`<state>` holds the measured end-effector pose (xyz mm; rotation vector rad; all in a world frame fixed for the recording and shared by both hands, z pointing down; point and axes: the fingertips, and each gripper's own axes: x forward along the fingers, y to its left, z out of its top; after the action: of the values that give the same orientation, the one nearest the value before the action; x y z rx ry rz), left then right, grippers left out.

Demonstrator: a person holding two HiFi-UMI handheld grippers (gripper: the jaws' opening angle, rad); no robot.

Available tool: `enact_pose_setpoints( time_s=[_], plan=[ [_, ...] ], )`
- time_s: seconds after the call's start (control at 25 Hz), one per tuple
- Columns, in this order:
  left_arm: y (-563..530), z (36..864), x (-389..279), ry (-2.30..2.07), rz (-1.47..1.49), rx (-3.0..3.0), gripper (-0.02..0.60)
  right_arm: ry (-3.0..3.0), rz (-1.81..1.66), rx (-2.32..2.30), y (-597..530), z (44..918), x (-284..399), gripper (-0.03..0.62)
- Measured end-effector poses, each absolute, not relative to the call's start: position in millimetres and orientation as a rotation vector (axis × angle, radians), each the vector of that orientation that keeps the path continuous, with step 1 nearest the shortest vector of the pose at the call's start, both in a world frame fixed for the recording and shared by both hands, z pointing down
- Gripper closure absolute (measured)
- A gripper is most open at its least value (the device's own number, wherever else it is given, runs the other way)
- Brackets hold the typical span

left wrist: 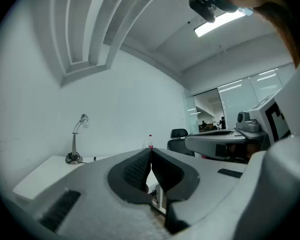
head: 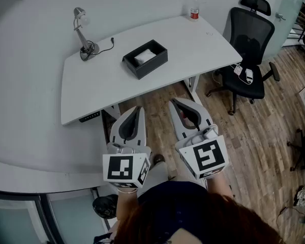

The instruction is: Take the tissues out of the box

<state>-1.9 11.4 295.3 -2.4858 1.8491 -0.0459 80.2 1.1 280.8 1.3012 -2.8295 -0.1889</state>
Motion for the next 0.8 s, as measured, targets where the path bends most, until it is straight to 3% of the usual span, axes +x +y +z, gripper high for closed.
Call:
enact_pose_setpoints(
  time_s=[0.8],
  plan=[
    [-61, 291, -53, 1.809, -0.02, -2.546, 0.557, -2.785, -0.154, 1.296, -74, 279, 26, 0.577]
  ],
)
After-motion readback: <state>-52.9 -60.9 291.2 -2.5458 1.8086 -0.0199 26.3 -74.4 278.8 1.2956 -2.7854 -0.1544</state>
